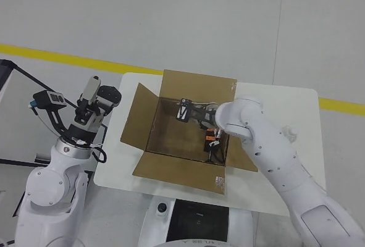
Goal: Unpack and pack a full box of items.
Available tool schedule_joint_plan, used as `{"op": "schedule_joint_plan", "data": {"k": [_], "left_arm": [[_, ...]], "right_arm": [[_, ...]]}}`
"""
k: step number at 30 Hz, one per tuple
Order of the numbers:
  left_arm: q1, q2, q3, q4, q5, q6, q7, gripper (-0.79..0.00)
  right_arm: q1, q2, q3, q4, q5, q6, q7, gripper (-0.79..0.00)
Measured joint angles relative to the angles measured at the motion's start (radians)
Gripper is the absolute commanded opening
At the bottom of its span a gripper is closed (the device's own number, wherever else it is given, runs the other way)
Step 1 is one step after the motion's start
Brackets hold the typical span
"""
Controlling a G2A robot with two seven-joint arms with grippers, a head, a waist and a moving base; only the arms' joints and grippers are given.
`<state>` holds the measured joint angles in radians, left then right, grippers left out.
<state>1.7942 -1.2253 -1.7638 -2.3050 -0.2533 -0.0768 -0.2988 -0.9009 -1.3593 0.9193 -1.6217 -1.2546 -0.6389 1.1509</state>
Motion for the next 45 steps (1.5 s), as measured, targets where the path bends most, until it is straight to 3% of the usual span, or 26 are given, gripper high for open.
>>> {"op": "schedule_joint_plan", "data": {"k": [11, 25, 28, 40, 45], "left_arm": [[0.0, 0.0, 0.0, 0.0, 0.0, 0.0, 0.0, 0.0], [0.0, 0.0, 0.0, 0.0, 0.0, 0.0, 0.0, 0.0], [0.0, 0.0, 0.0, 0.0, 0.0, 0.0, 0.0, 0.0], [0.0, 0.0, 0.0, 0.0, 0.0, 0.0, 0.0, 0.0], [0.0, 0.0, 0.0, 0.0, 0.0, 0.0, 0.0, 0.0]], "right_arm": [[-0.133, 0.055, 0.154, -0.294, 0.05, 0.043, 0.073, -0.785], [-0.419, 0.135, 0.485, -0.675, 0.09, 0.113, 0.144, -0.785], [-0.46, 0.144, 0.501, -0.705, 0.096, 0.111, 0.141, -0.785], [-0.463, 0.145, 0.502, -0.701, 0.096, 0.112, 0.136, -0.785], [-0.536, 0.156, 0.546, -0.727, 0.103, 0.113, 0.123, -0.785]]}}
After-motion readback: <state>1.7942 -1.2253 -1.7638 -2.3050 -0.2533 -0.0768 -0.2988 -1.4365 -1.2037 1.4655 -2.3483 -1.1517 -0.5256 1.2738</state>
